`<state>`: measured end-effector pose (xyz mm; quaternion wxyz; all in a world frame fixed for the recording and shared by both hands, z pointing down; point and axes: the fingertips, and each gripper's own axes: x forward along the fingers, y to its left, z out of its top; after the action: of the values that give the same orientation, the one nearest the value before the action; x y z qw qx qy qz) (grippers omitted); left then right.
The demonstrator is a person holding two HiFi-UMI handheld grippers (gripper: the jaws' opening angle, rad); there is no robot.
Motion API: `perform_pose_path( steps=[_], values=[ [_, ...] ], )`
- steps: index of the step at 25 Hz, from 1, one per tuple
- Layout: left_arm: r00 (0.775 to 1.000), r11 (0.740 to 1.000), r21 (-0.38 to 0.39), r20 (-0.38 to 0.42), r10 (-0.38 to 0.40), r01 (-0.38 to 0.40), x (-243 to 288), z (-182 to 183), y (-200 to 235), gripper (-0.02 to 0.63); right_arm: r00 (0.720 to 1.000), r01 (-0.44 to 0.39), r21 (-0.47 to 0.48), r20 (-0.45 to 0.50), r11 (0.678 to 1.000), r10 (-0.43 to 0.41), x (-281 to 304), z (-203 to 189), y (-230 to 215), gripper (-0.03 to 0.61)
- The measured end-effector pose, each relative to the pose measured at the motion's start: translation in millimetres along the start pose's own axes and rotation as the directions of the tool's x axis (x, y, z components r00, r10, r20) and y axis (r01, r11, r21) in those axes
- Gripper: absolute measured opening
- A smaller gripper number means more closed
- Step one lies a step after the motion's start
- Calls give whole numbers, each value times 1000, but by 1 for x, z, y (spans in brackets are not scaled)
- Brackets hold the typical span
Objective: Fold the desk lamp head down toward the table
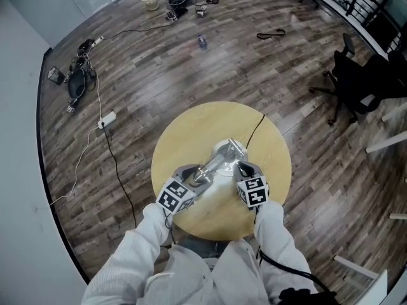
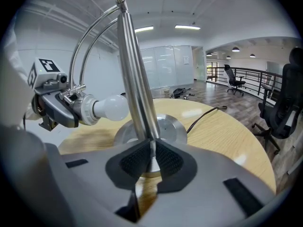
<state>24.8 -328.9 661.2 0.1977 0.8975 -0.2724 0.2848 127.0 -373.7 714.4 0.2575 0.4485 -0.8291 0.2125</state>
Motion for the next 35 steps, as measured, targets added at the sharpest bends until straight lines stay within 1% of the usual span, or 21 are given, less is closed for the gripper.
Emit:
perform_pose_path(
  steps=[8,14,16,18,23,26,28,31,33,35],
  values=[
    [1000,1000,0,7,-11,11,4,0,0,270,1000,2,-1,-1,1000,-2,-1,-1,-1,43],
    [999,1000,-12,35,-3,4,4,1,0,270,1000,11,-3,3,1000,-11,0,0,-1,43],
    [998,999,-41,56,5,-2,4,1,0,270,1000,11,9,4,1000,-11,-1,0,-2,43],
    [996,996,-93,82,24,-16,2,-2,0,270,1000,4,31,6,1000,-4,-1,-1,-3,43],
    [989,967,-243,107,102,-74,-18,-27,4,268,1000,17,24,21,1000,-17,-7,-1,3,43],
    [987,954,-290,112,118,-81,-41,-44,-1,268,997,26,65,65,998,-30,-22,-3,9,43],
    [984,946,-315,127,126,-81,-58,-51,-8,266,997,19,79,73,997,-25,-33,-9,18,43],
    [977,930,-360,160,142,-76,-80,-56,-24,223,997,2,60,71,998,-6,-51,-21,38,43],
    [971,921,-384,190,146,-64,-91,-56,-41,177,996,-21,69,84,997,15,-65,-27,56,43],
    [967,918,-394,212,141,-48,-99,-54,-61,111,994,-55,78,96,995,47,-81,-33,82,43]
  ],
)
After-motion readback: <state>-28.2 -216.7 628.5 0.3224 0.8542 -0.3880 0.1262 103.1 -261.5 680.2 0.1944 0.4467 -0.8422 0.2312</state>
